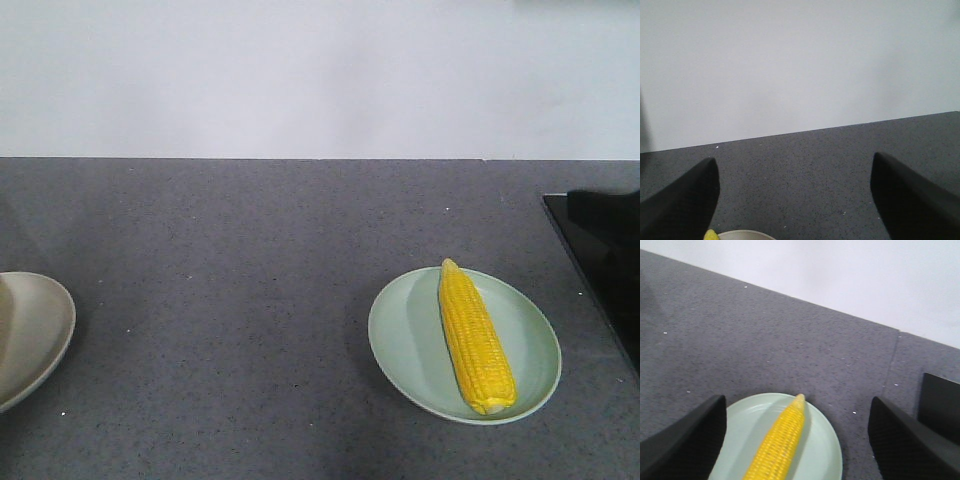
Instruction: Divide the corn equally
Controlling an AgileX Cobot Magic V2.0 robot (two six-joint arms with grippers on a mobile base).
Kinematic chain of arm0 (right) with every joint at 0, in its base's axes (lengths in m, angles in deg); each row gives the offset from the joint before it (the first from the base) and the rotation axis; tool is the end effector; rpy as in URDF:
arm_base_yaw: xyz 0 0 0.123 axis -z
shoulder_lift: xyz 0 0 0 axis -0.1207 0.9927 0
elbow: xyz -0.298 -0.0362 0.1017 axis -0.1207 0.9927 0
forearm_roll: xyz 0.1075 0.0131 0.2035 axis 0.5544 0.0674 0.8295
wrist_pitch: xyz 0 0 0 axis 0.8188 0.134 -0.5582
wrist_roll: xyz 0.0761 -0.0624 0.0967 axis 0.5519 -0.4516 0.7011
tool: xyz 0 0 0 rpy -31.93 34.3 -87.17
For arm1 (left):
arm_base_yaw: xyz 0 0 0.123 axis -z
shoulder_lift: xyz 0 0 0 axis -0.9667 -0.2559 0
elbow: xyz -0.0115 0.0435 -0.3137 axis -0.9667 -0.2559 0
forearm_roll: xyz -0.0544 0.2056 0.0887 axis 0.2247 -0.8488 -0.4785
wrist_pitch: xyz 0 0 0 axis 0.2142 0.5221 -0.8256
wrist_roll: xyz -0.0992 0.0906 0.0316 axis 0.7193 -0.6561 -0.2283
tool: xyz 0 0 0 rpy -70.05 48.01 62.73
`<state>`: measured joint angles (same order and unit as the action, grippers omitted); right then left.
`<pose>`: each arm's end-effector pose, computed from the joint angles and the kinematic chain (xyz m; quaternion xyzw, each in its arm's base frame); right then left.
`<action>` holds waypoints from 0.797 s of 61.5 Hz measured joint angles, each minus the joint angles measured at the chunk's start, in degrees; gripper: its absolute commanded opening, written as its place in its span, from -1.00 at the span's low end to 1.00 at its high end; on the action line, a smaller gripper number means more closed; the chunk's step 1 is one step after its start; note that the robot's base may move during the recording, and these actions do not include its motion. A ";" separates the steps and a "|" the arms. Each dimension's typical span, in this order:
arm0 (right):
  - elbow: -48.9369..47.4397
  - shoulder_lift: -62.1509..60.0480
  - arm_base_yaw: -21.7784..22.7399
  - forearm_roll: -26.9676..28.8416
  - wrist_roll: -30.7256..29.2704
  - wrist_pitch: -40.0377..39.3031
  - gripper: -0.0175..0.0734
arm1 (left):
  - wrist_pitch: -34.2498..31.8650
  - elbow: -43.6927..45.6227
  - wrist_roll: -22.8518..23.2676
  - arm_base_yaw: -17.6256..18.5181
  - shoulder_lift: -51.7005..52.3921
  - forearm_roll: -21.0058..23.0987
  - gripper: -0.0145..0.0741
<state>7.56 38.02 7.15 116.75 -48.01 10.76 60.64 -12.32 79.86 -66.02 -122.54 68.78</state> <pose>0.1632 0.0436 0.3924 -0.1706 0.8309 0.0833 0.5231 0.1074 -0.0159 0.3939 0.0784 0.7618 -0.0302 0.6424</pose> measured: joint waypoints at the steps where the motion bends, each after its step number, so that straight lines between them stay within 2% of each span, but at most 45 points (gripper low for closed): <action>1: 1.06 -0.36 0.00 0.00 -0.09 -0.37 0.61 | -0.41 -0.78 -0.09 0.00 0.63 0.00 0.64; 11: 12.86 -8.57 0.00 0.00 -1.97 -7.92 0.58 | -4.05 -8.76 -0.12 0.00 7.64 0.00 0.60; 19: 20.71 -13.97 0.00 0.06 -2.21 -13.18 0.43 | -5.02 -14.04 -0.12 0.00 12.14 0.00 0.48; 23: 23.45 -16.06 0.00 0.27 -2.40 -15.09 0.31 | -5.14 -15.52 -0.13 0.00 13.34 0.00 0.37; 31: 25.28 -18.45 0.00 0.93 -2.40 -18.07 -0.04 | -5.56 -16.58 -0.13 0.00 14.46 0.00 0.02; 42: 25.34 -18.74 0.00 1.09 -2.40 -19.14 -0.60 | -5.93 -16.72 -0.18 0.00 14.51 0.00 -0.68; 44: 25.34 -18.74 0.00 1.09 -2.40 -19.14 -0.65 | -5.93 -16.72 -0.20 0.00 14.51 0.00 -0.70; 49: 25.34 -18.74 0.00 1.09 -2.40 -19.14 -0.64 | -5.99 -16.72 -0.25 0.00 14.51 0.00 -0.69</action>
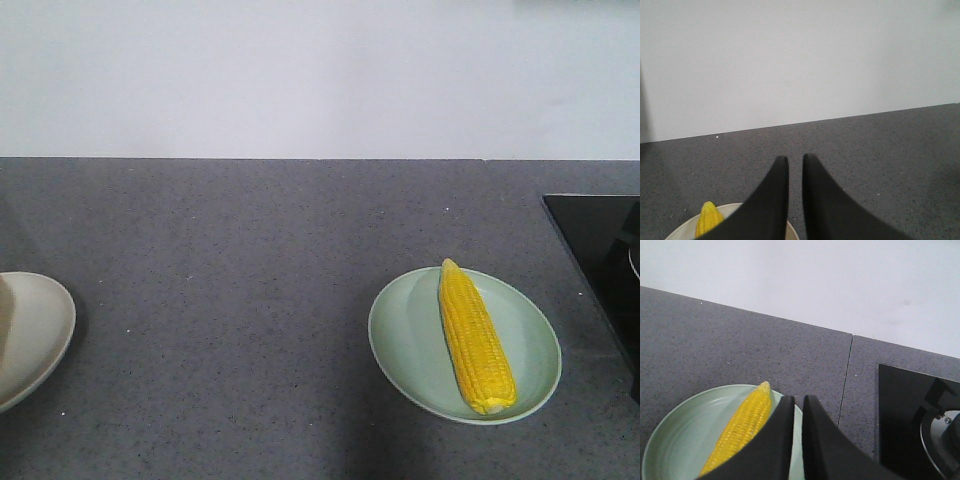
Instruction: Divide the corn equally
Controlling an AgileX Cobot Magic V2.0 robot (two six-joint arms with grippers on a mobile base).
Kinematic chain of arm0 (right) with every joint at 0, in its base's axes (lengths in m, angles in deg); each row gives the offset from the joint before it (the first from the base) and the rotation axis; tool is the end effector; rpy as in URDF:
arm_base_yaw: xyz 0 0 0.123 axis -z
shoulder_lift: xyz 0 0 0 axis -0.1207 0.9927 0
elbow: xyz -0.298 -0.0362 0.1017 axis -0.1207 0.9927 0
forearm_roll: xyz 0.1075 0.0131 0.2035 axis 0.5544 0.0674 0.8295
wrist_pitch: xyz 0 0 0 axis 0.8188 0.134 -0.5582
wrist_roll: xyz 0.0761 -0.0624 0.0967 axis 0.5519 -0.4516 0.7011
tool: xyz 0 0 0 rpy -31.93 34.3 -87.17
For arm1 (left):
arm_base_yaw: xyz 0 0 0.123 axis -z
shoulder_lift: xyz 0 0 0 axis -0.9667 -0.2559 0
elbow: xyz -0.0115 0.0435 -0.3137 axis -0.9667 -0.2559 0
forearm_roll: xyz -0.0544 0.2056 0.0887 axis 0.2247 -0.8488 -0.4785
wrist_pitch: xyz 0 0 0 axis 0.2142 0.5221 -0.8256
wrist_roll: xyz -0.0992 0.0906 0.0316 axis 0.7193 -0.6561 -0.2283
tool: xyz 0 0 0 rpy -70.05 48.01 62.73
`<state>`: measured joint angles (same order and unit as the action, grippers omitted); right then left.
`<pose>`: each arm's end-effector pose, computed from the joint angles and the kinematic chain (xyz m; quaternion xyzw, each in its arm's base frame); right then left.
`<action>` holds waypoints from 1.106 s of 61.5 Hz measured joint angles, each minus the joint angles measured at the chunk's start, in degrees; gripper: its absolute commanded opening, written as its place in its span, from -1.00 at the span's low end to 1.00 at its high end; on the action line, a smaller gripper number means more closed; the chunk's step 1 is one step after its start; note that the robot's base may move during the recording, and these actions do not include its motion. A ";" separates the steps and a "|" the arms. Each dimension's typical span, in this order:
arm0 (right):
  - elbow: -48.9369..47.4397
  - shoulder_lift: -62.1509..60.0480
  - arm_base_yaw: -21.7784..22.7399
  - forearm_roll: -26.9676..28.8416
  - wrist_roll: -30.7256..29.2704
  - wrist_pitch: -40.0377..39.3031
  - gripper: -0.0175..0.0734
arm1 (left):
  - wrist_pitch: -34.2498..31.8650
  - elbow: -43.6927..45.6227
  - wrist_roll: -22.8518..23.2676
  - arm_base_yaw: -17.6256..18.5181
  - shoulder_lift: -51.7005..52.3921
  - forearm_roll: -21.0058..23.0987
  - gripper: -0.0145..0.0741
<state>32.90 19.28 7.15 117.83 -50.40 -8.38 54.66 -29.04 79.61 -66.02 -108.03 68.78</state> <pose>0.1076 0.0261 0.3199 -0.1172 0.7885 0.0293 0.6031 0.0683 -0.0099 0.3278 0.0786 0.7401 -0.0306 0.6672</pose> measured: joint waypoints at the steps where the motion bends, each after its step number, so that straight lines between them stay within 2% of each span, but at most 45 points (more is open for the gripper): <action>1: 0.00 0.00 0.00 0.00 0.00 -0.05 -0.64 | 0.00 0.00 0.00 0.00 0.00 0.00 -0.69; 68: 0.00 0.00 0.00 1.04 0.00 0.06 -0.64 | 0.63 0.00 0.00 0.00 0.00 -0.46 -0.69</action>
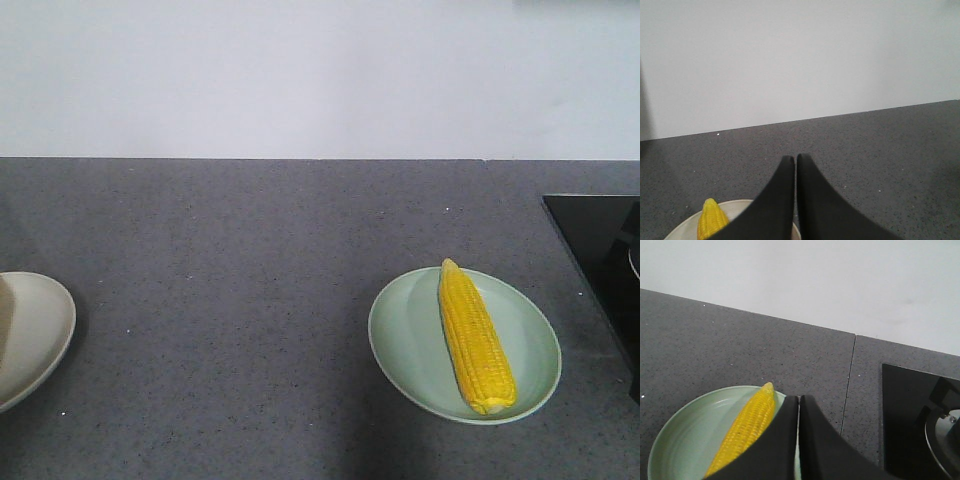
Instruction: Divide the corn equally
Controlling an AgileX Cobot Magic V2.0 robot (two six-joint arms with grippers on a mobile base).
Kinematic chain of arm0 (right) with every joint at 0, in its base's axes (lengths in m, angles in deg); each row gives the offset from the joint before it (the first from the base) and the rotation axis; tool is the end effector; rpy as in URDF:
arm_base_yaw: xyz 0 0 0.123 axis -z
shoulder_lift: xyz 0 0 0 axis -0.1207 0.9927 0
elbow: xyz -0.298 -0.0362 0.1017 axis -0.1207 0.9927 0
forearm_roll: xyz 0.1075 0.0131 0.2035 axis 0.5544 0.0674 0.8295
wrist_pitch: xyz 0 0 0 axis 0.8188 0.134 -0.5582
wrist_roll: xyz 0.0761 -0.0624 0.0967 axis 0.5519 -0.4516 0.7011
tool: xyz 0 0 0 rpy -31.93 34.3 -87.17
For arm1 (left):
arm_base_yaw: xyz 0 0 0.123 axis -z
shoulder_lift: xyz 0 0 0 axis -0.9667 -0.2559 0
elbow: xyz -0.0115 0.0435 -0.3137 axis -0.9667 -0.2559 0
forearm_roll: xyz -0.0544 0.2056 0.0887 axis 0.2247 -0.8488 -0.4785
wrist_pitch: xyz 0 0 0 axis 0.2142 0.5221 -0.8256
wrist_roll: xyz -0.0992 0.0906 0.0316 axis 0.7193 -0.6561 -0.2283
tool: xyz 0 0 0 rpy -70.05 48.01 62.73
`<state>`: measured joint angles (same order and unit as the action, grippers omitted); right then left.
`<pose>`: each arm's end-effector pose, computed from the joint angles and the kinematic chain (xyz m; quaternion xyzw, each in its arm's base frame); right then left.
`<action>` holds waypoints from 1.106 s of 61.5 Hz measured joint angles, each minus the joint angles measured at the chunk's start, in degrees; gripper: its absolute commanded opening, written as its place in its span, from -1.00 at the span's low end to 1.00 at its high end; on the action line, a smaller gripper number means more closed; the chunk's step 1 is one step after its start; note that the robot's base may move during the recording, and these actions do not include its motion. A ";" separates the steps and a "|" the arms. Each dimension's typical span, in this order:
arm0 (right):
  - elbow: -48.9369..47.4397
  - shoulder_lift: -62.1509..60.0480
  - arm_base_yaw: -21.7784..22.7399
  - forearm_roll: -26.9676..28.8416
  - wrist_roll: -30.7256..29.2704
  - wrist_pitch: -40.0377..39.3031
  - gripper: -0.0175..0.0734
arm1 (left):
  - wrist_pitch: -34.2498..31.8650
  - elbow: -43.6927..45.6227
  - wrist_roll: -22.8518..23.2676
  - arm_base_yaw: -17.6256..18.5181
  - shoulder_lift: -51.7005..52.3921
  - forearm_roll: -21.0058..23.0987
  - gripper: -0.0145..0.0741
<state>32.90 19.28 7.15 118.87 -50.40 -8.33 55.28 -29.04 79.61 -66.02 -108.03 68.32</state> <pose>0.1075 0.0269 0.3203 -0.1124 0.7883 0.0370 0.6038 0.0682 -0.0094 0.3263 0.0807 0.7435 -0.0268 0.6634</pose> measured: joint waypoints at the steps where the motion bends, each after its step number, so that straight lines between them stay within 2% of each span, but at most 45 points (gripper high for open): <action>1: 0.00 0.00 0.00 0.00 0.00 0.00 -0.64 | -0.06 -0.05 0.00 0.00 0.00 -0.06 -0.69; 14: 0.00 0.00 0.00 0.05 0.00 0.00 -0.64 | -3.00 -4.87 0.00 0.00 4.51 -0.31 -0.69; 32: 0.00 0.00 0.00 0.05 0.00 0.00 -0.64 | -12.88 -20.19 -0.38 0.00 17.79 -0.80 -0.69; 45: 0.00 0.00 0.00 0.05 0.00 0.00 -0.64 | -19.01 -28.02 -0.55 -0.47 19.82 -0.81 -0.69; 57: 0.00 0.00 0.00 0.05 0.00 0.04 -0.64 | -25.51 -29.98 -0.67 -2.86 19.87 -0.81 -0.69; 68: 0.00 0.00 0.00 0.05 0.00 0.04 -0.64 | -27.05 -29.98 -0.67 -5.44 19.87 -0.81 -0.69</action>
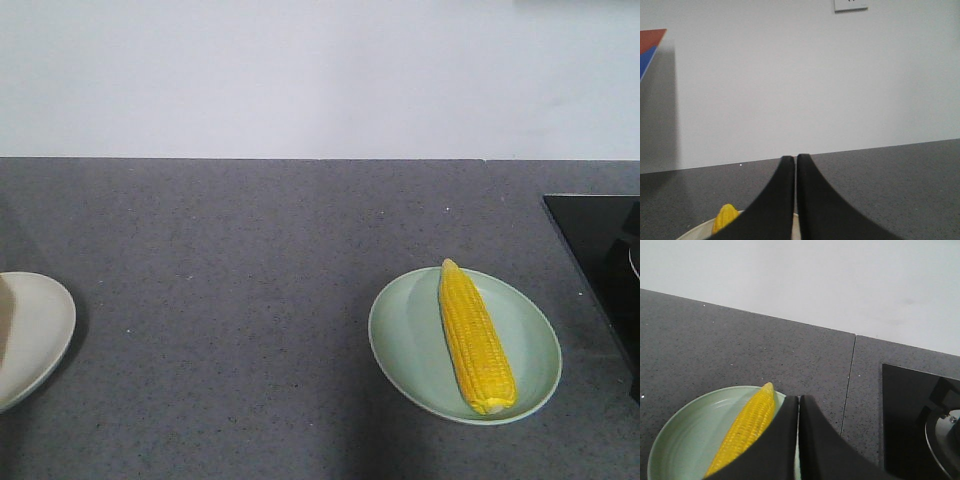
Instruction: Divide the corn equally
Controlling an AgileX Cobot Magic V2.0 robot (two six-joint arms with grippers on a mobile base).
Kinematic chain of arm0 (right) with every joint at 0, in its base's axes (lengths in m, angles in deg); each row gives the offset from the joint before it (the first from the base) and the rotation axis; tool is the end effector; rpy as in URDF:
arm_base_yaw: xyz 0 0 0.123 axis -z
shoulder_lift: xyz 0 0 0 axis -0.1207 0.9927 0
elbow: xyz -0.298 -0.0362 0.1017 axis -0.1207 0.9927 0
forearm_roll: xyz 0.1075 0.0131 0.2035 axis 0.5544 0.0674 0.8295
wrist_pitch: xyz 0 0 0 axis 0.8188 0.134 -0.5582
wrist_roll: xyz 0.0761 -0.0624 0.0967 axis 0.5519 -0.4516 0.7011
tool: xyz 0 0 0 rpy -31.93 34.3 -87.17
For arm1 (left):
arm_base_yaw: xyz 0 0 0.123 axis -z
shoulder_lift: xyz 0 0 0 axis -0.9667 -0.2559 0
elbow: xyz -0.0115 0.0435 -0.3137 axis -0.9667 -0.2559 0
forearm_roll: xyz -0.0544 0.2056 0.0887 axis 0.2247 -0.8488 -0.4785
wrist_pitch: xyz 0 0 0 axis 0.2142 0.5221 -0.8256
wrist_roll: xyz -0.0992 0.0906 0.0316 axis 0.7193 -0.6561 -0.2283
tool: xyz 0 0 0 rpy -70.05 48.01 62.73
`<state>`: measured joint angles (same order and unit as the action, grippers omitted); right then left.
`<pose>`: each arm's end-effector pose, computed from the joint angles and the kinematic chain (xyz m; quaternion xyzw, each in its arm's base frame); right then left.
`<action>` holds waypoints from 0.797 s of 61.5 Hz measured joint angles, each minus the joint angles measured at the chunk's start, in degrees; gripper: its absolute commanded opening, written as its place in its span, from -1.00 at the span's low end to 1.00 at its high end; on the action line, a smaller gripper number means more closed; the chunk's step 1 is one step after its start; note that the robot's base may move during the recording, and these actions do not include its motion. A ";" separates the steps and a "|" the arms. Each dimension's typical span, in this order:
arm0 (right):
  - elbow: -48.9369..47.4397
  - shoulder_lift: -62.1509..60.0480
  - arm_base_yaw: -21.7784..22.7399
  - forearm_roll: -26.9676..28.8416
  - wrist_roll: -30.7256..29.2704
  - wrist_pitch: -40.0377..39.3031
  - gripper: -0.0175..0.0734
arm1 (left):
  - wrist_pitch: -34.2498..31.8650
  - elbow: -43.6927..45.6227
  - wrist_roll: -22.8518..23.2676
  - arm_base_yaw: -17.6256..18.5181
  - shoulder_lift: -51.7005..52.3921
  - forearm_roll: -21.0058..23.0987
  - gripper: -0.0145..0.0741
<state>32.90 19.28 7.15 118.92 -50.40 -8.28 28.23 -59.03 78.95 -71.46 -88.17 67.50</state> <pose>0.1075 0.0270 0.3202 -0.1123 0.7885 0.0375 0.6036 0.0476 -0.0037 0.2227 0.0527 0.6400 0.0098 0.7665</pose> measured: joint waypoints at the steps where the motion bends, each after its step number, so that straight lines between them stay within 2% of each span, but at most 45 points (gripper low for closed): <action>1: 0.00 0.00 0.00 0.00 0.00 0.00 -0.64 | 0.00 0.00 0.00 -0.17 0.00 0.00 -0.69; 49: 0.00 0.00 0.00 0.00 0.00 0.00 -0.64 | -0.40 0.00 0.00 -0.92 0.00 0.13 -0.69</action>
<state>32.90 19.28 7.15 118.92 -50.40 -8.28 27.83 -59.03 78.95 -72.38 -88.17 67.63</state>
